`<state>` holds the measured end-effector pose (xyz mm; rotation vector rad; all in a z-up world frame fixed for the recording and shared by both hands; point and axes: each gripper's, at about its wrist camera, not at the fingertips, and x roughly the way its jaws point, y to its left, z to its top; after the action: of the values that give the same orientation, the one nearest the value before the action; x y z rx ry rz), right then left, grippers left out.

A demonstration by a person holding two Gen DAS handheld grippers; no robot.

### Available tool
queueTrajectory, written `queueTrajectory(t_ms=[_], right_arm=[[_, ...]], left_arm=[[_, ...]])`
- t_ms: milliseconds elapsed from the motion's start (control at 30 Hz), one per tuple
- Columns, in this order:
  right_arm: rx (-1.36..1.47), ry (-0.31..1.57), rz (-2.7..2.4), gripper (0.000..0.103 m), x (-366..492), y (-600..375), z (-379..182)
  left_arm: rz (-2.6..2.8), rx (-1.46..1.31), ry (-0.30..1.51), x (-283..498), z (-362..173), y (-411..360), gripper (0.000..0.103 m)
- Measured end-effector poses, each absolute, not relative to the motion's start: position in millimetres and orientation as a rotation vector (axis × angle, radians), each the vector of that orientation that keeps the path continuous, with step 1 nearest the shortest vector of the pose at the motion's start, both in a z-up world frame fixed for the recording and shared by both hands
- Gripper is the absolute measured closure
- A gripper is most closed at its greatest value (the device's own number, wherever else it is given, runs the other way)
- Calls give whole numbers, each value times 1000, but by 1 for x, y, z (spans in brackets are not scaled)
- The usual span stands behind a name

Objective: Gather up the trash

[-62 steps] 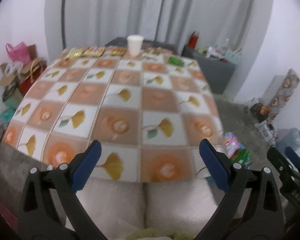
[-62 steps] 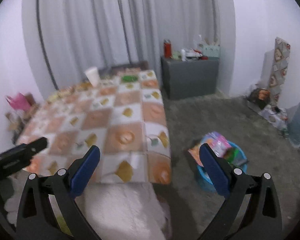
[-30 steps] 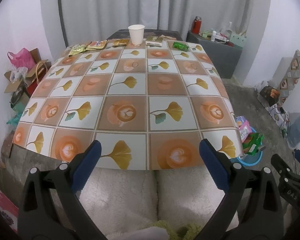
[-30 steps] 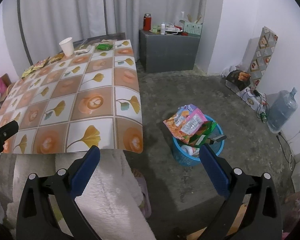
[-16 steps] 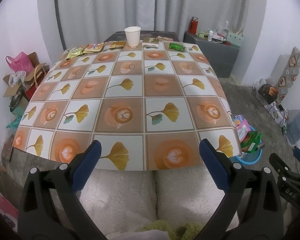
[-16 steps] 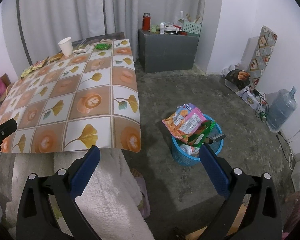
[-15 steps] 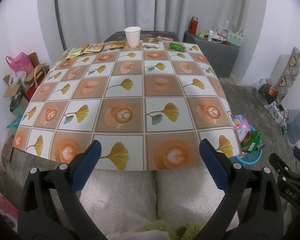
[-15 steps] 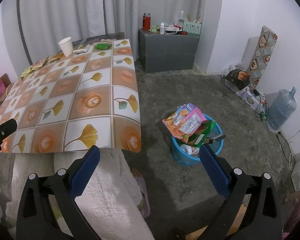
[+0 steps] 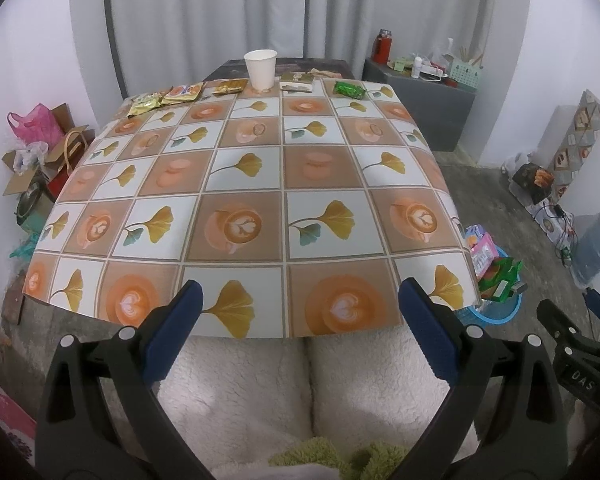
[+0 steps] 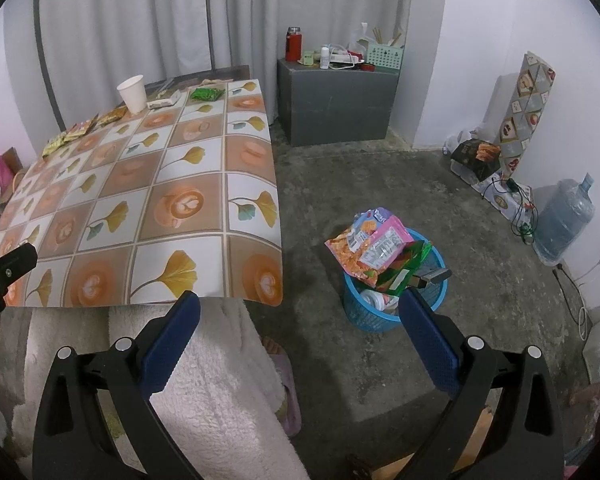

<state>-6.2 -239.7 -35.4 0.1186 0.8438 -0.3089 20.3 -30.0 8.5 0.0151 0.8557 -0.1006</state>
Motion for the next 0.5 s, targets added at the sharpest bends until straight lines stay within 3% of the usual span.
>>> queueTrajectory(t_ms=[500], right_arm=[[116, 843, -306, 6, -6, -241, -35]], left_arm=[[-101, 17, 859, 21, 8, -30, 9]])
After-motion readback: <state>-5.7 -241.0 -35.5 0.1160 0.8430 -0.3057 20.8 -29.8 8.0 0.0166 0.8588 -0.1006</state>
